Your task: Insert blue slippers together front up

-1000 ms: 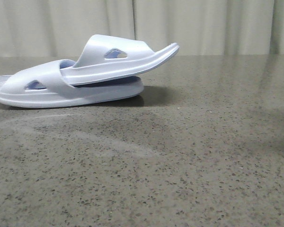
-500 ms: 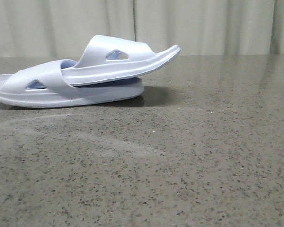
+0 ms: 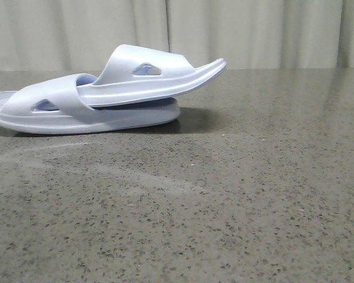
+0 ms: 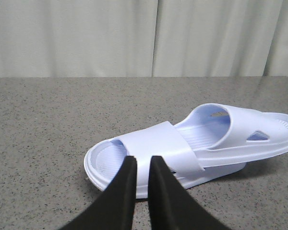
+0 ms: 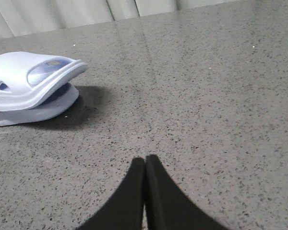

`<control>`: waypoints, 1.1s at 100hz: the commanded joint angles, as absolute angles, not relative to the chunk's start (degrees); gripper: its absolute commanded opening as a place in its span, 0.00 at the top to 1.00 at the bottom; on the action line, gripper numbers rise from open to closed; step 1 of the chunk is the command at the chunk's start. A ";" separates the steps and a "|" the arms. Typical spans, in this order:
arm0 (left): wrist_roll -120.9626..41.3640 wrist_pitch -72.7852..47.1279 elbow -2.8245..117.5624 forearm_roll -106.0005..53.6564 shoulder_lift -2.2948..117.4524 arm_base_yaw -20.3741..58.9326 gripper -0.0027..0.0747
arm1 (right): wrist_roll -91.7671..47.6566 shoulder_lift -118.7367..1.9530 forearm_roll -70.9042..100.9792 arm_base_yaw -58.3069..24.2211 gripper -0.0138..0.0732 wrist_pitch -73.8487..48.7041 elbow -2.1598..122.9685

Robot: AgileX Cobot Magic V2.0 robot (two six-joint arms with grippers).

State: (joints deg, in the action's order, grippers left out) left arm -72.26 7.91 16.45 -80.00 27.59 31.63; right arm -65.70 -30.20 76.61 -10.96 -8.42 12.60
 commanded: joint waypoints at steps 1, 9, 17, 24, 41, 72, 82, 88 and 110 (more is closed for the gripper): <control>-72.20 8.58 18.03 -79.81 27.59 32.13 0.95 | -66.48 -30.14 77.42 -11.21 0.93 -8.00 13.87; -72.20 8.58 18.03 -79.81 27.59 32.13 0.95 | -66.48 -30.14 77.42 -11.21 0.93 -8.00 13.87; -72.20 8.58 18.03 -79.81 27.59 32.13 0.95 | -66.48 -30.14 77.42 -11.21 0.93 -8.00 13.87; -72.20 8.58 17.90 -79.81 27.59 32.13 0.95 | -66.48 -30.14 77.42 -11.21 0.93 -8.00 13.87; -62.67 8.58 15.51 -66.08 26.53 30.38 0.95 | -66.48 -30.14 77.42 -11.21 0.93 -8.00 13.87; -16.24 4.78 6.47 -21.96 16.19 9.48 0.95 | -66.48 -30.14 77.42 -11.21 0.93 -8.00 13.59; -4.16 5.92 2.59 -8.62 12.79 5.51 0.95 | -66.48 -30.14 77.42 -11.21 0.93 -8.00 13.59; 1.74 6.56 0.53 -4.16 11.38 4.35 0.95 | -66.48 -30.14 77.42 -11.21 0.93 -8.00 13.59; 3.03 1.52 -0.65 1.75 8.87 3.98 0.95 | -66.48 -30.14 77.42 -11.21 0.93 -8.00 13.59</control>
